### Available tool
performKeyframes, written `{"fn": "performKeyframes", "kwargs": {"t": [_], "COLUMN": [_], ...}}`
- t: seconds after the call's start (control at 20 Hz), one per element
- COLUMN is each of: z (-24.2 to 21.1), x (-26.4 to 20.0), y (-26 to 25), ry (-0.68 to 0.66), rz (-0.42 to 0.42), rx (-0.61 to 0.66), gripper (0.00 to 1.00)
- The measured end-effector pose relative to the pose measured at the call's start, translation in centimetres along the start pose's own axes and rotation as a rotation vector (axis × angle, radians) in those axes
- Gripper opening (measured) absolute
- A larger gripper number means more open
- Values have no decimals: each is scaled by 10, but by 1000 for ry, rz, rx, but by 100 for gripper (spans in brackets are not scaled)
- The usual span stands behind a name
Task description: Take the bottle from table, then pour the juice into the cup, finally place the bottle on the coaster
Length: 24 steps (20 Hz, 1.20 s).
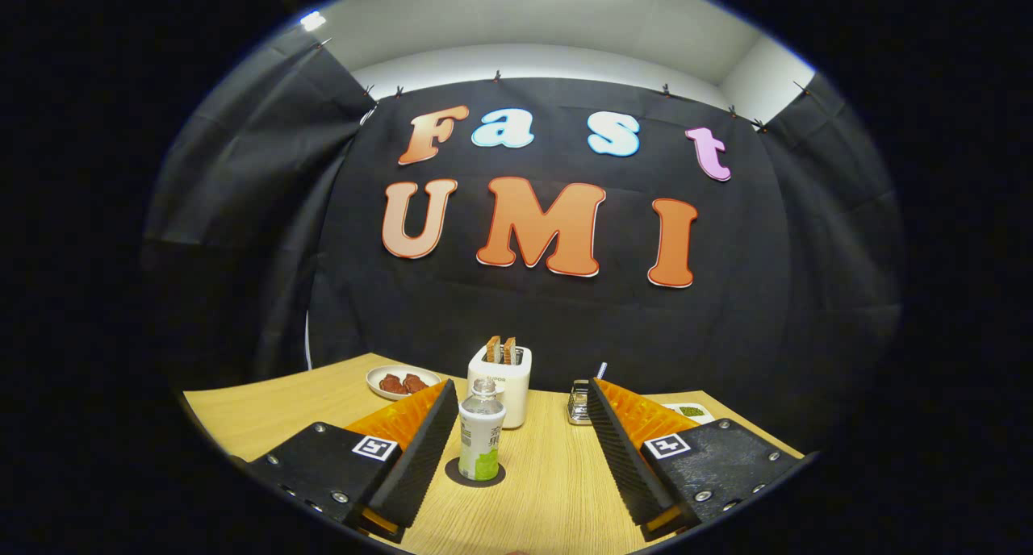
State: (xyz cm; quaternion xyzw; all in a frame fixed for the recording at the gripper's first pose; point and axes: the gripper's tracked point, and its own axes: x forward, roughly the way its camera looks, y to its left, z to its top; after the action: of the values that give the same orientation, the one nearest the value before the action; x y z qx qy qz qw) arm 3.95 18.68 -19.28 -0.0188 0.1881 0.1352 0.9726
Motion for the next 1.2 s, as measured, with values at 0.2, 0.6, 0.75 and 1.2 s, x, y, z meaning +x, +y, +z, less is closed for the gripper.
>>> {"fn": "performKeyframes", "kwargs": {"t": [0.2,0.6,0.75,1.2], "z": [11,29,39,50], "x": [-40,-103,-117,-126], "y": [-29,-48,-58,-52], "ry": [-43,-113,-157,-221], "rz": [-43,-22,-58,-32], "rx": [4,-48,-95,-49], "gripper": [95,95,95,95]}}
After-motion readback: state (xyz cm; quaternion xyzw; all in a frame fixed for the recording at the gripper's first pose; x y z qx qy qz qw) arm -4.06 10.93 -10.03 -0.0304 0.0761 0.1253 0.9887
